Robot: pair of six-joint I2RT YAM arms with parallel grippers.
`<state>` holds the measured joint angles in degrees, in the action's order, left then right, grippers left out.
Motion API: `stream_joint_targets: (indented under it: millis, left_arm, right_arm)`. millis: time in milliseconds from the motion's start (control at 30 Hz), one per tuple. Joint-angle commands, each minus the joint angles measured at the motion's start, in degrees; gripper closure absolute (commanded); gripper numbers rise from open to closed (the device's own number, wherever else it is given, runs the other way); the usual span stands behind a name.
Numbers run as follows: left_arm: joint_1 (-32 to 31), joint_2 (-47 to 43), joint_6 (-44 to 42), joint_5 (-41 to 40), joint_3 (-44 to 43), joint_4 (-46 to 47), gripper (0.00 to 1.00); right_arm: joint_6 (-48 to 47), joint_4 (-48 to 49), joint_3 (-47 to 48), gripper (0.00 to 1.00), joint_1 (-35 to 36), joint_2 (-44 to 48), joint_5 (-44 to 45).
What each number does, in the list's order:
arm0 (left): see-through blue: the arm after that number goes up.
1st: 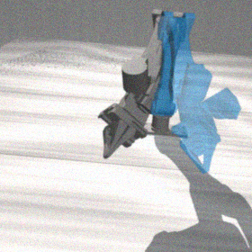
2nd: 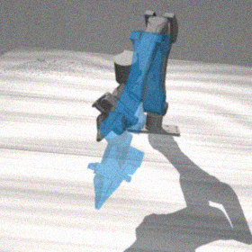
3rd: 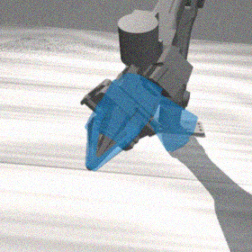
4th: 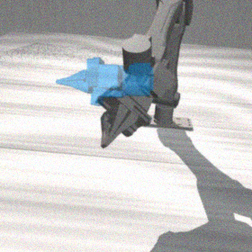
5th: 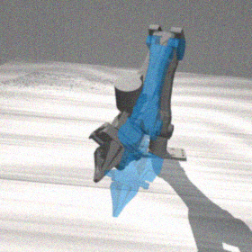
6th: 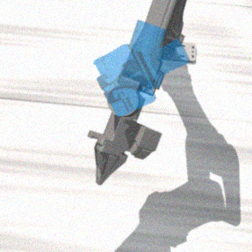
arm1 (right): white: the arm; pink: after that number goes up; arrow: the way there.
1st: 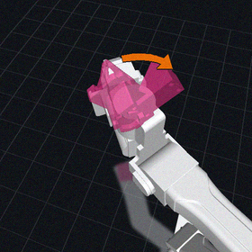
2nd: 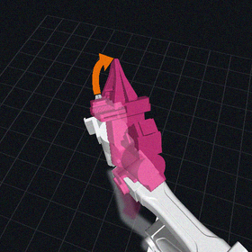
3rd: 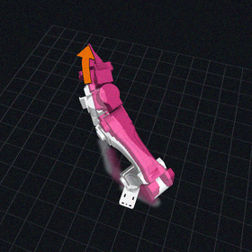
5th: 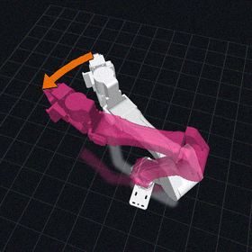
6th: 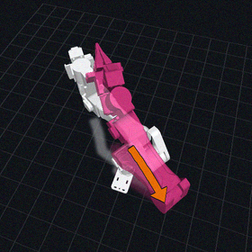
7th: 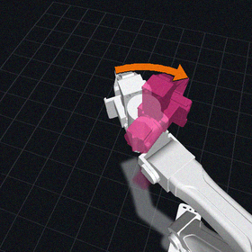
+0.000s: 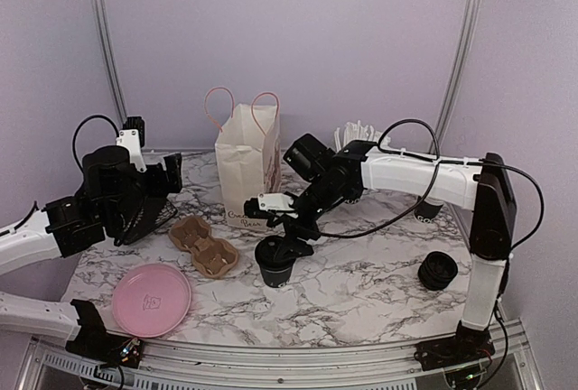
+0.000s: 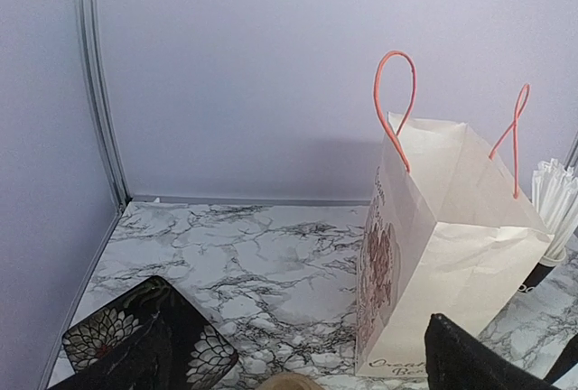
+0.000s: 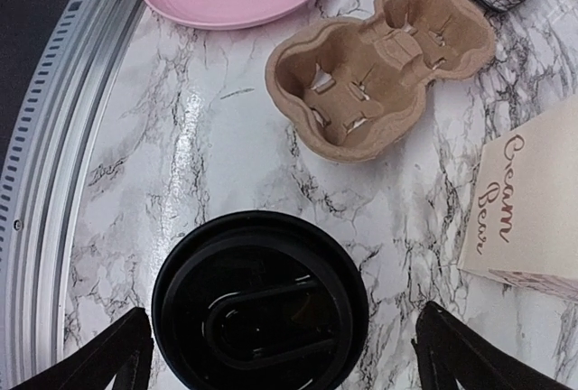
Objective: Pack the takeout coffee
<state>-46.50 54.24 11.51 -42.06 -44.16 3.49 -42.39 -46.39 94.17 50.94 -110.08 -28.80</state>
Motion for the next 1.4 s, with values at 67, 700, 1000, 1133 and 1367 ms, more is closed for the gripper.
stream_joint_targets:
  millis: [67, 700, 1000, 1133, 1367]
  left_arm:
    - [1.0, 3.7, 1.5, -5.1, -3.3, -3.1, 0.01]
    - [1.7, 3.7, -1.0, -2.3, -2.8, -4.0, 0.01]
    - [1.9, 3.7, -1.3, -2.0, -3.1, -4.0, 0.01]
    - [2.1, 3.9, -1.2, -2.0, -3.6, -4.3, 0.01]
    - [2.7, 4.7, -0.5, -0.4, -4.3, -5.4, 0.01]
  right_arm:
    - [-0.8, -4.0, 3.0, 0.01, 1.4, -2.0, -0.4]
    - [2.5, -2.8, 0.8, 0.32, 1.9, -1.8, 4.7]
    - [5.7, -2.4, 1.0, 0.36, -4.7, 1.8, 5.2]
    - [7.6, -1.4, 3.6, 0.36, -11.1, 1.3, 5.6]
    - [14.3, 0.2, 12.2, 0.36, -18.1, -5.1, 8.9]
